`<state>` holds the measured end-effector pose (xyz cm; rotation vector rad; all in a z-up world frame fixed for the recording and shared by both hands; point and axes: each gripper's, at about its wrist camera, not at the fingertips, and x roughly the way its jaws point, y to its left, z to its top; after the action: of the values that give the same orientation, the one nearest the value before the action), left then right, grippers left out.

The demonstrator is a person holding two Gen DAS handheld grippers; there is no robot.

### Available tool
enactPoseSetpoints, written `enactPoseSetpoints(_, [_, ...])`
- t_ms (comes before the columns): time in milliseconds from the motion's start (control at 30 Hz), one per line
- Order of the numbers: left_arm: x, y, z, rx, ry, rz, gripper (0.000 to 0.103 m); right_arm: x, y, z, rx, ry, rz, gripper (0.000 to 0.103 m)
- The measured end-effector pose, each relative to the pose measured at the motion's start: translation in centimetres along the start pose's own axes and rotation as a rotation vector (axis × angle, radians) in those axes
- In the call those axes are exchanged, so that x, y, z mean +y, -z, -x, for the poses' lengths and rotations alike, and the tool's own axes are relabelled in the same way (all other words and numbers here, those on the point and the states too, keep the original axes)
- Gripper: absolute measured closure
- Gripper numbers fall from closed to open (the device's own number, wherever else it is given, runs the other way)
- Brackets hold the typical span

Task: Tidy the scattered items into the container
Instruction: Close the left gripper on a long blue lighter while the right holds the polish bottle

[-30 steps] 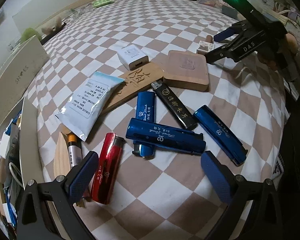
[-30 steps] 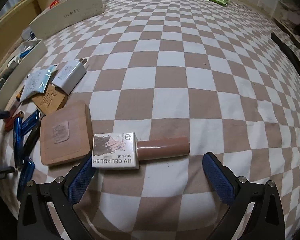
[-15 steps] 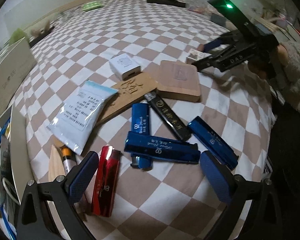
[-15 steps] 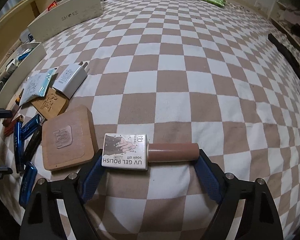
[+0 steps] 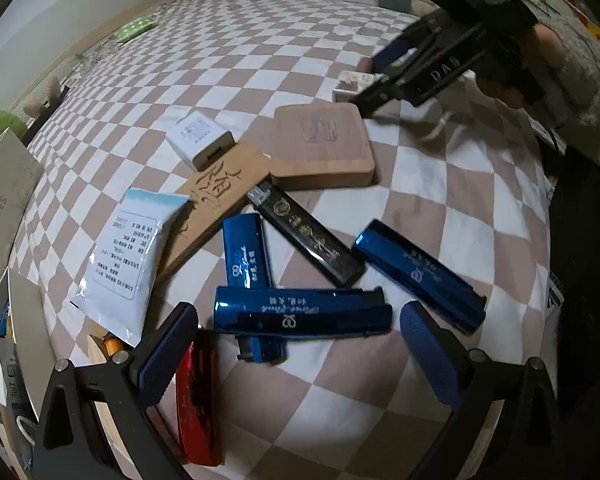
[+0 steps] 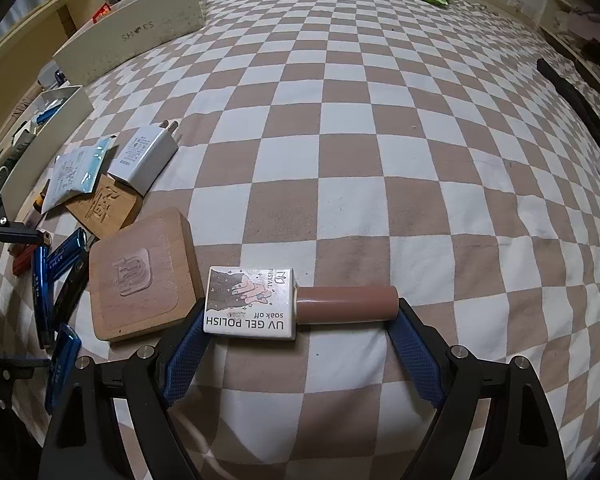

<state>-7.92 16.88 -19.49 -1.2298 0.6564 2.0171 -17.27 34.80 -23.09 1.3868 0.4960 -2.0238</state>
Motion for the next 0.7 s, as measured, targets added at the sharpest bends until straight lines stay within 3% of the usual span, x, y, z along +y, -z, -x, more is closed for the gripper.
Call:
enactPoseSetpoints(167, [0.0, 0.2, -0.1, -0.009, 0.001, -0.004, 0.005, -0.2, -0.4, -0.1, 0.014, 0.013, 0.004, 0.016])
enactPoseSetpoints(267, [0.0, 0.3, 0.2, -0.018, 0.013, 0.0, 0.019, 0.1, -0.1, 0.2, 0.019, 0.037, 0.015, 0.016])
enactPoseSetpoints(600, [-0.8, 0.8, 0.8, -0.023, 0.007, 0.017, 0.02, 0.2, 0.8, 0.8, 0.029, 0.038, 0.005, 0.016])
enactPoseSetpoints(700, [-0.8, 1.0, 1.0, -0.028, 0.012, 0.062, 0.02, 0.1, 1.1, 0.9, 0.031, 0.039, 0.0, 0.016])
